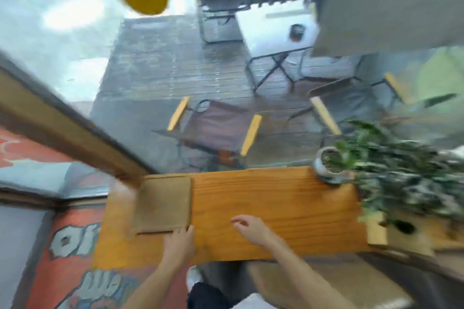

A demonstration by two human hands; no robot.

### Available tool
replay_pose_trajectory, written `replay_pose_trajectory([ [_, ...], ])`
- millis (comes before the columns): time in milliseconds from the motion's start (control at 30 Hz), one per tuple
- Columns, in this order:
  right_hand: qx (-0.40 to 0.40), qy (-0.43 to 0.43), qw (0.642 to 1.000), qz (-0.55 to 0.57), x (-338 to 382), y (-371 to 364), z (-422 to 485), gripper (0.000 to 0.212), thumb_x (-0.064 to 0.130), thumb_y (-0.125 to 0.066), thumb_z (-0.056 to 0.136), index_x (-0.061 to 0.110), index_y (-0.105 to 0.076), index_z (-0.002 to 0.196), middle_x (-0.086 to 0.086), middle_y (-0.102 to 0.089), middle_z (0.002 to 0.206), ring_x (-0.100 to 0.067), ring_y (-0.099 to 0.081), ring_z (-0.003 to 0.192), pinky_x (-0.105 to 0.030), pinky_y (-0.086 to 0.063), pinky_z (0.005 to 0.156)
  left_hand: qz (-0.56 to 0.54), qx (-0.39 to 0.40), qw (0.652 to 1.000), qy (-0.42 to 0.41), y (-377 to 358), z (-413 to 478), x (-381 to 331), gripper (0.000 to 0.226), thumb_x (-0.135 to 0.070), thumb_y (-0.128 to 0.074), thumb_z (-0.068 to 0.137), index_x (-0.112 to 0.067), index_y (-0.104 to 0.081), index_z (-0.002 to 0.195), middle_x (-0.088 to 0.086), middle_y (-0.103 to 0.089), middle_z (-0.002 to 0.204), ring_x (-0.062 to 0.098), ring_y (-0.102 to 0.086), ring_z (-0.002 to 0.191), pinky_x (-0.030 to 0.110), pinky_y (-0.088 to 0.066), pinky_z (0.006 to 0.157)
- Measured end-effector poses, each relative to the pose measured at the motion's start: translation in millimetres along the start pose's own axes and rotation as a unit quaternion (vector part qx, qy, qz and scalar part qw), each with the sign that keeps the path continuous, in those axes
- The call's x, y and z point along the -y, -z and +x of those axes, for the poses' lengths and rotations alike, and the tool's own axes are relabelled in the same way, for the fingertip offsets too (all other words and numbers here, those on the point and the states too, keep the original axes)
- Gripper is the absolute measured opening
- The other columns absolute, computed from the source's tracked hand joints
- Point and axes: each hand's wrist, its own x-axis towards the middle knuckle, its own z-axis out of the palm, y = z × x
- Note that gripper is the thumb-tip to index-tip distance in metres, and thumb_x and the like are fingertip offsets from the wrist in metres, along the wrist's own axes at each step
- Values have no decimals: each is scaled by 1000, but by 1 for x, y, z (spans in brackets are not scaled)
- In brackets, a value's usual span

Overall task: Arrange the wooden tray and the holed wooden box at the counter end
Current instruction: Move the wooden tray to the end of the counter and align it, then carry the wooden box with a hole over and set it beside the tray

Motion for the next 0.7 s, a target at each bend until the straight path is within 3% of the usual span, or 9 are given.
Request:
replay_pose_trajectory([
  [67, -84, -31, 995, 48, -59, 51, -46, 32, 32, -47, 95, 27, -64, 122, 2, -67, 116, -15, -65, 92, -31, -50, 81, -16, -14, 999, -44, 9, 1, -71, 52, -19, -36, 95, -21, -38, 147, 2, -63, 130, 25, -62, 117, 38, -50, 89],
  [200, -243, -117, 963, 28, -175, 134, -125, 32, 27, -43, 98, 26, -63, 123, 4, -67, 119, -16, -64, 99, -26, -48, 74, -49, 23, 994, -90, 25, -3, -205, 49, -21, -34, 97, -21, -42, 145, 2, -63, 130, 24, -63, 112, 35, -48, 80],
  [367, -402, -239, 880, -84, -301, 200, -188, 36, 21, -49, 93, 17, -62, 126, -9, -60, 127, -30, -52, 117, -37, -43, 100, -68, 48, 984, -158, 43, -25, -363, 40, -23, -40, 92, -16, -55, 128, 10, -65, 127, 31, -62, 116, 39, -50, 90],
  [433, -399, -267, 876, -49, -334, 221, -193, 47, 25, -53, 92, 13, -50, 138, -15, -54, 136, -35, -48, 124, -39, -39, 105, -74, 45, 980, -178, 48, -33, -406, 42, -21, -40, 91, -17, -54, 130, 11, -64, 130, 32, -61, 119, 40, -51, 95],
  [567, -304, -253, 901, 178, -378, 247, -172, 75, 36, -58, 92, 23, -18, 155, -13, -29, 158, -36, -35, 141, -41, -33, 112, -91, 58, 977, -183, 54, -40, -450, 46, -20, -38, 93, -21, -52, 137, 11, -60, 136, 33, -58, 124, 41, -47, 101],
  [633, -279, -258, 899, 218, -372, 243, -161, 80, 44, -56, 93, 22, -11, 155, -14, -32, 157, -36, -37, 140, -42, -34, 112, -123, 69, 975, -170, 54, -37, -453, 47, -22, -38, 94, -22, -50, 140, 11, -58, 140, 34, -55, 126, 41, -46, 104],
  [700, -232, -276, 914, 186, -353, 234, -154, 81, 53, -47, 95, 17, -9, 156, -18, -40, 151, -37, -46, 133, -41, -39, 106, -168, 86, 971, -146, 53, -30, -444, 49, -25, -37, 96, -20, -47, 144, 13, -55, 143, 34, -54, 128, 40, -46, 105],
])
